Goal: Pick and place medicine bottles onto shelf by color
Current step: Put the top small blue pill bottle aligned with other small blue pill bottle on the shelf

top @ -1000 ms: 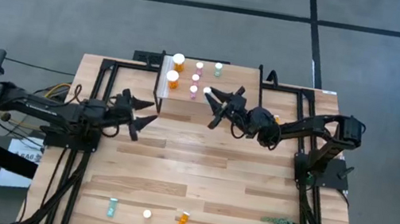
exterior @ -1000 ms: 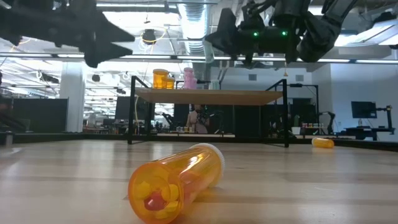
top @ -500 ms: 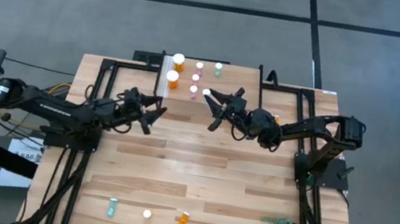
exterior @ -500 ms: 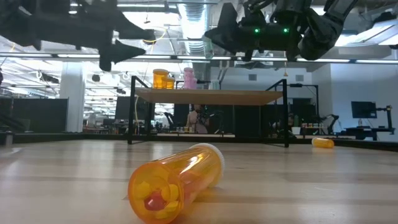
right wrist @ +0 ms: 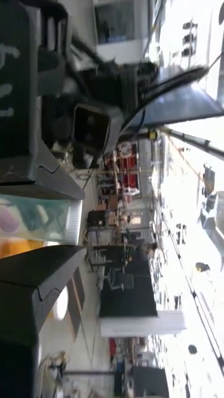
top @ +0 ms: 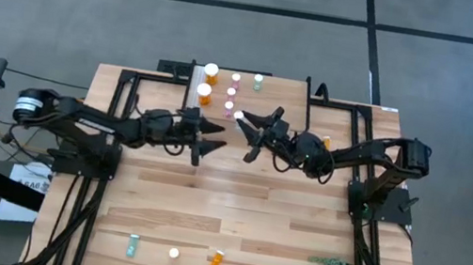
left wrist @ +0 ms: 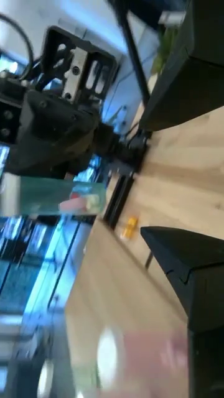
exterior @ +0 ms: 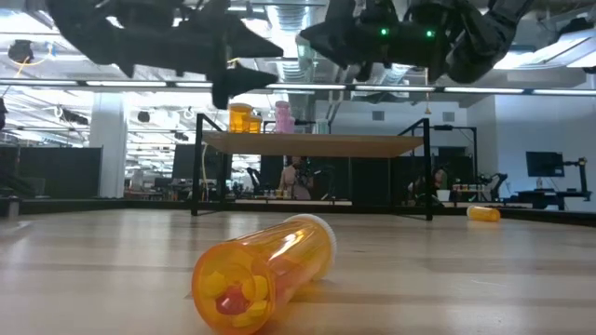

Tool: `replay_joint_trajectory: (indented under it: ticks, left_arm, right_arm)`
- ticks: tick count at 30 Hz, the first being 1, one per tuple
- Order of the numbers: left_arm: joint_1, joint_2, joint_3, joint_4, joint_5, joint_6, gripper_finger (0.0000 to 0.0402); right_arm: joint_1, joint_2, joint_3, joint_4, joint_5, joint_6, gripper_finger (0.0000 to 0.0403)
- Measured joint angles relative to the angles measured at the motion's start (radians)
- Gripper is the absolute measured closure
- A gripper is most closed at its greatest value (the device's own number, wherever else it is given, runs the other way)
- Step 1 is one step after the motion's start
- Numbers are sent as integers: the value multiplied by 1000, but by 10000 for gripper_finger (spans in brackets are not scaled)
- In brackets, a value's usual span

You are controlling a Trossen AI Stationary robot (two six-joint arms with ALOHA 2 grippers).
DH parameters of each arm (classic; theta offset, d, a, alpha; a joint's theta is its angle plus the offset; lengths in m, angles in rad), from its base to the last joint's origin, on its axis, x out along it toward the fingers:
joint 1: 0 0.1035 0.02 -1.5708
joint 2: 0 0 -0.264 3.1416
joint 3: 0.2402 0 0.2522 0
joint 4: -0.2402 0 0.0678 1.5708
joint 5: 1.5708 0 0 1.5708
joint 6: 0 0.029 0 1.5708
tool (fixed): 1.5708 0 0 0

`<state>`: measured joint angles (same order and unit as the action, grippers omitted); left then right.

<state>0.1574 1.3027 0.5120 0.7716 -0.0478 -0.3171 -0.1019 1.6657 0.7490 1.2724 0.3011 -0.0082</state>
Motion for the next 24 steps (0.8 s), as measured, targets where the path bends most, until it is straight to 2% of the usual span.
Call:
replay_joint_trajectory:
  ticks: [6,24]
  left_arm:
    - [-13,59,56,0,96,-10,149]
    - [-68,57,56,63,153,-24,150]
  right_arm:
    - [55,0,17,-9,-46,8,269]
    - [148,8,17,-16,-69,42,269]
